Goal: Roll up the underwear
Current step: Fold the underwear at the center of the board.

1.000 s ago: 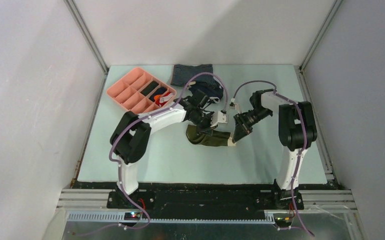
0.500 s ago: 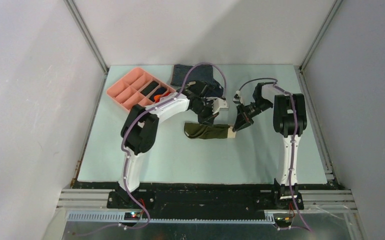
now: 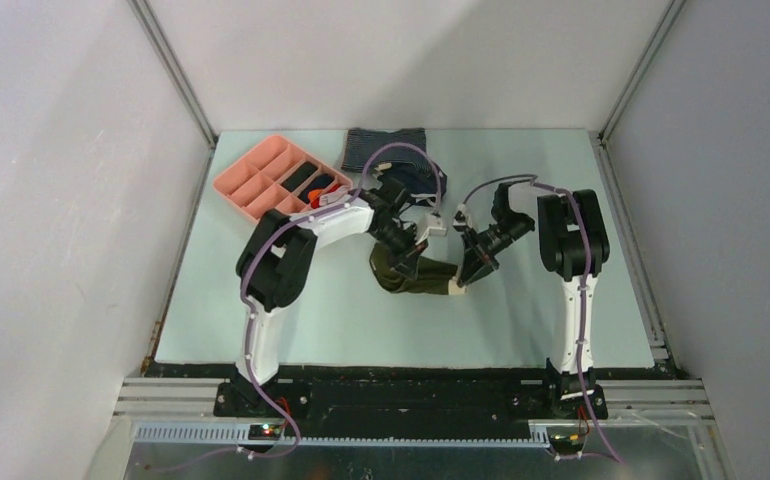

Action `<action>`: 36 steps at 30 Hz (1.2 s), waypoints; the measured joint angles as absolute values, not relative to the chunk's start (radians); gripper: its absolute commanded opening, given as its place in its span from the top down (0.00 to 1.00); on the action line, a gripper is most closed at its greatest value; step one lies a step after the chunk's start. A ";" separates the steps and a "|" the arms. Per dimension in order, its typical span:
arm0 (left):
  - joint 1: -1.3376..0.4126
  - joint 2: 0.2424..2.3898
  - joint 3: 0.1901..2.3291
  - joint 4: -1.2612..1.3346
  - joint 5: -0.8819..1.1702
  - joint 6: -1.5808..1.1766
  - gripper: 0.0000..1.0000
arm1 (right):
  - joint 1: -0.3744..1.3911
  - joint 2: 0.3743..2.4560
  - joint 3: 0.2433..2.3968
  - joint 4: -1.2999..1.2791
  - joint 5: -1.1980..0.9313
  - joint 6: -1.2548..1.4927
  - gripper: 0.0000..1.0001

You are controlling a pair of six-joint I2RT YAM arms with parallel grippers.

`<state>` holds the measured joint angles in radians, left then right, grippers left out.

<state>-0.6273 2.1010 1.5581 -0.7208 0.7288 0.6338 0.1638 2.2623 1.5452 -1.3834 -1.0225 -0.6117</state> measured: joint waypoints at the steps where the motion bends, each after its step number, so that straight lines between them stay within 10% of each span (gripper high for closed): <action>1: -0.628 2.093 1.529 -0.720 0.745 0.626 1.00 | 0.168 2.247 1.508 -1.383 -1.028 -0.615 1.00; 12: -0.647 1.966 1.370 -0.731 0.870 0.554 1.00 | 0.175 2.126 1.275 -1.411 -1.099 -0.654 1.00; 36: -0.648 2.241 1.768 -0.892 0.838 0.589 1.00 | 0.010 2.230 1.253 -1.316 -1.153 -0.506 1.00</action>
